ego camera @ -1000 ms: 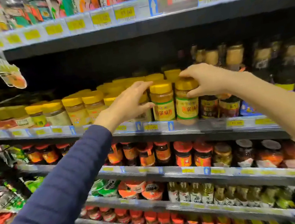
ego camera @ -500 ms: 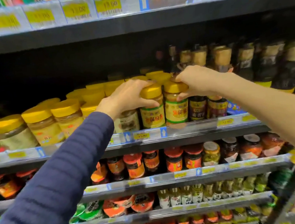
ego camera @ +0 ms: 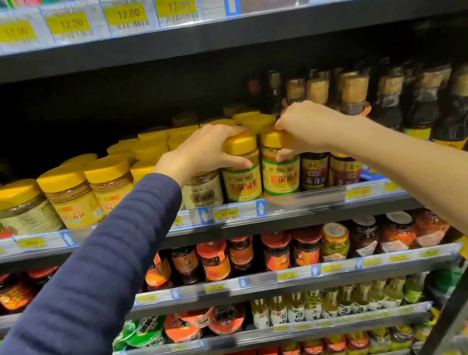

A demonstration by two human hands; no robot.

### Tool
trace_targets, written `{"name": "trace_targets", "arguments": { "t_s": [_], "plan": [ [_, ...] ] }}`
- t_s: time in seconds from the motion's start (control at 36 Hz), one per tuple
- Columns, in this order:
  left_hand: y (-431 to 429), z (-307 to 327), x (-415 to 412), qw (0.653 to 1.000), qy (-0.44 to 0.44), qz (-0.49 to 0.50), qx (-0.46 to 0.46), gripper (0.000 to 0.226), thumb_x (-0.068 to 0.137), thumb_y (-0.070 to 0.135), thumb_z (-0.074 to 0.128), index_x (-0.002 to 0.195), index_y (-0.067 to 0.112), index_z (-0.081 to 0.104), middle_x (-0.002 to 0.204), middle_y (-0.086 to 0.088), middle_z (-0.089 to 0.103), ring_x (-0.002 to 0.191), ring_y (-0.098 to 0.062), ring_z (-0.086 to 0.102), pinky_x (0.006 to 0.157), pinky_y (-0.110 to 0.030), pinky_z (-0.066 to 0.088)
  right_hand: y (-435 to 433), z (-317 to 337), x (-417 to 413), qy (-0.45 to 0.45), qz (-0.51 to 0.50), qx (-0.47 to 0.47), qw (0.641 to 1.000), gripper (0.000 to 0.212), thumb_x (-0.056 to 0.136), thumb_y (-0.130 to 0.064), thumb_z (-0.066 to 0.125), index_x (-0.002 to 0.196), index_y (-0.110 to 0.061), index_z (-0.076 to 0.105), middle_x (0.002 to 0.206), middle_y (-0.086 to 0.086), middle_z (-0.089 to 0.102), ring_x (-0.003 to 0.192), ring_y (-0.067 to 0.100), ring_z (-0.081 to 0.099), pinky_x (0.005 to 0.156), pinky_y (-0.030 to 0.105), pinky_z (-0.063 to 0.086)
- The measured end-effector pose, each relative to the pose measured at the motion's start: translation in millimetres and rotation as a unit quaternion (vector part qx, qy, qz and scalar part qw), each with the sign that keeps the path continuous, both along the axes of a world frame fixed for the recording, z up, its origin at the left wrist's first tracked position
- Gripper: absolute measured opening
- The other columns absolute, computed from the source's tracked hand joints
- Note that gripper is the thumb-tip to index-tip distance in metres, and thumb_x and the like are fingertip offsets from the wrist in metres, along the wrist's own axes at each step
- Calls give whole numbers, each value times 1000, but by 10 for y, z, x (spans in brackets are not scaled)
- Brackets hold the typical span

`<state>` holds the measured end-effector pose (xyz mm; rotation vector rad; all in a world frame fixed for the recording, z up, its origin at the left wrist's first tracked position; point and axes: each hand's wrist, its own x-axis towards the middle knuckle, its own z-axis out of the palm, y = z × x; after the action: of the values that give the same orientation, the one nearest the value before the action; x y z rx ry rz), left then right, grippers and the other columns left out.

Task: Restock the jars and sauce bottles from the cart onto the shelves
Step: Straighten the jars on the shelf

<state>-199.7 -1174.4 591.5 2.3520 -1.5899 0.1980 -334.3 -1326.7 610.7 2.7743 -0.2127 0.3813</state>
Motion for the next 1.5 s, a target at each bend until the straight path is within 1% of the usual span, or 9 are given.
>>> {"name": "trace_targets", "arguments": {
  "t_s": [0.5, 0.61, 0.72, 0.89, 0.94, 1.03, 1.19, 1.39, 1.5],
  "plan": [
    [-5, -47, -64, 999, -20, 22, 12, 79, 81, 50, 63, 147, 24, 26, 145, -7, 43, 128, -27, 46, 96, -35, 43, 27, -39, -29, 3, -19, -11, 1000, 54, 80, -49, 63, 109, -5, 58, 109, 13, 60, 96, 30, 59, 76, 39, 53],
    [56, -46, -76, 1000, 17, 27, 1, 84, 81, 49, 64, 148, 23, 22, 150, -5, 36, 133, -25, 40, 102, -36, 40, 17, -22, -31, 9, -13, -25, 1000, 56, 79, -53, 62, 106, -4, 58, 108, 13, 60, 96, 31, 59, 78, 42, 53],
    [308, 47, -35, 998, 32, 35, -45, 75, 82, 43, 65, 145, 21, 32, 147, -4, 41, 133, -22, 41, 104, -34, 39, 20, 44, -39, 2, 9, -25, 1000, 67, 76, -63, 58, 114, -7, 55, 110, 11, 59, 99, 29, 57, 74, 40, 51],
    [911, 164, 173, 995, -18, 94, -43, 60, 82, 47, 64, 134, 20, 49, 133, -4, 55, 121, -22, 52, 100, -42, 45, 287, 247, 73, -60, 107, 107, 987, 69, 77, -50, 64, 133, -13, 49, 131, 12, 55, 120, 29, 52, 95, 44, 48],
    [1073, 162, 248, 993, -36, 105, -30, 55, 82, 46, 64, 129, 19, 54, 126, -4, 59, 115, -23, 55, 96, -44, 47, 441, 252, 180, -59, 132, 124, 982, 67, 76, -49, 66, 131, -14, 51, 132, 11, 56, 121, 29, 52, 97, 47, 46],
    [1243, 108, 415, 990, -54, 130, 4, 60, 80, 48, 65, 131, 19, 51, 130, -6, 57, 117, -24, 54, 97, -46, 47, 655, 174, 377, -31, 153, 119, 981, 57, 77, -47, 67, 124, -17, 57, 124, 9, 60, 114, 28, 55, 93, 45, 49],
    [1381, 16, 735, 981, -136, 117, 70, 74, 74, 58, 66, 135, 22, 45, 129, -5, 57, 116, -27, 53, 95, -42, 46, 949, -1, 758, 24, 100, 71, 992, 68, 76, -50, 67, 133, -17, 49, 134, 8, 54, 123, 29, 49, 98, 40, 44],
    [1346, 66, 935, 978, -154, 52, 131, 78, 77, 58, 62, 143, 26, 36, 144, 1, 47, 132, -23, 43, 114, -46, 24, 1068, -35, 937, 69, 28, 65, 995, 79, 70, -59, 66, 133, -15, 47, 132, 10, 55, 127, 28, 46, 111, 43, 27],
    [1320, 55, 983, 981, -125, 27, 144, 75, 79, 58, 59, 144, 32, 32, 147, 4, 43, 135, -22, 39, 116, -52, 9, 1071, -81, 963, 67, 21, 58, 996, 77, 69, -61, 66, 130, -15, 52, 123, 9, 60, 124, 28, 48, 117, 46, 4]
  ]
}}
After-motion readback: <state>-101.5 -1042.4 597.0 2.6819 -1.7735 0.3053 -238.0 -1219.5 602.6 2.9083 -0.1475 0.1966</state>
